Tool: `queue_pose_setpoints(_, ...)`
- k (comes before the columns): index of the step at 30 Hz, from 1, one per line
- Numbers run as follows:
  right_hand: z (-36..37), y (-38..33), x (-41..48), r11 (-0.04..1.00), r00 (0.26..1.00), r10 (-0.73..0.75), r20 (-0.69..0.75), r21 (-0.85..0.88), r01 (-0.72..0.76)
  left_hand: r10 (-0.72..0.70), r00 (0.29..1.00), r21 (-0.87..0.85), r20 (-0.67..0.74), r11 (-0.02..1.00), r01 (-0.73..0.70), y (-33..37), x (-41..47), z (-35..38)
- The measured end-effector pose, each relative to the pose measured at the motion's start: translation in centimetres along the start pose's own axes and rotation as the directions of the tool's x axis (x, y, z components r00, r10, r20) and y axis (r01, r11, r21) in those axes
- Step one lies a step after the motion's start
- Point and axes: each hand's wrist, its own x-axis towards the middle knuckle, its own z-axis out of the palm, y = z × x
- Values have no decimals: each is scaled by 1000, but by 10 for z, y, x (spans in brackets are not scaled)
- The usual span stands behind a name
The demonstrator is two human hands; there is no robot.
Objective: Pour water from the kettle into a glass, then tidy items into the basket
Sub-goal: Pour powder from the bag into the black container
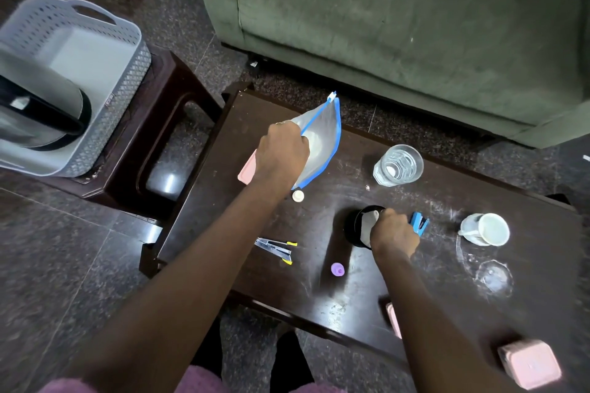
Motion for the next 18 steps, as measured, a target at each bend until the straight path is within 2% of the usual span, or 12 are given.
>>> queue_pose_setpoints(5, 4, 7, -2, 1000, 1000, -24, 12, -11, 24, -13, 1000, -1, -4, 1000, 13, -6, 3, -8)
queue_pose_setpoints(8, -2, 8, -2, 995, 999, 29, -25, 98, -27, -6, 1000, -4, -3, 1000, 6, -7, 5, -13)
queue_pose_setpoints(11, -18, 0, -3, 972, 986, 76, -150, 231, -40, -5, 1000, -8, 4, 1000, 5, -11, 7, -19)
queue_pose_setpoints(15, -55, -30, 0, 925, 967, -49, -249, 354, 138, 15, 1000, 9, 22, 1000, -16, -17, 13, -33)
queue_pose_setpoints(18, -87, -64, 10, 745, 933, -226, -281, 567, 352, 73, 997, 63, 27, 995, -74, -24, 19, -48)
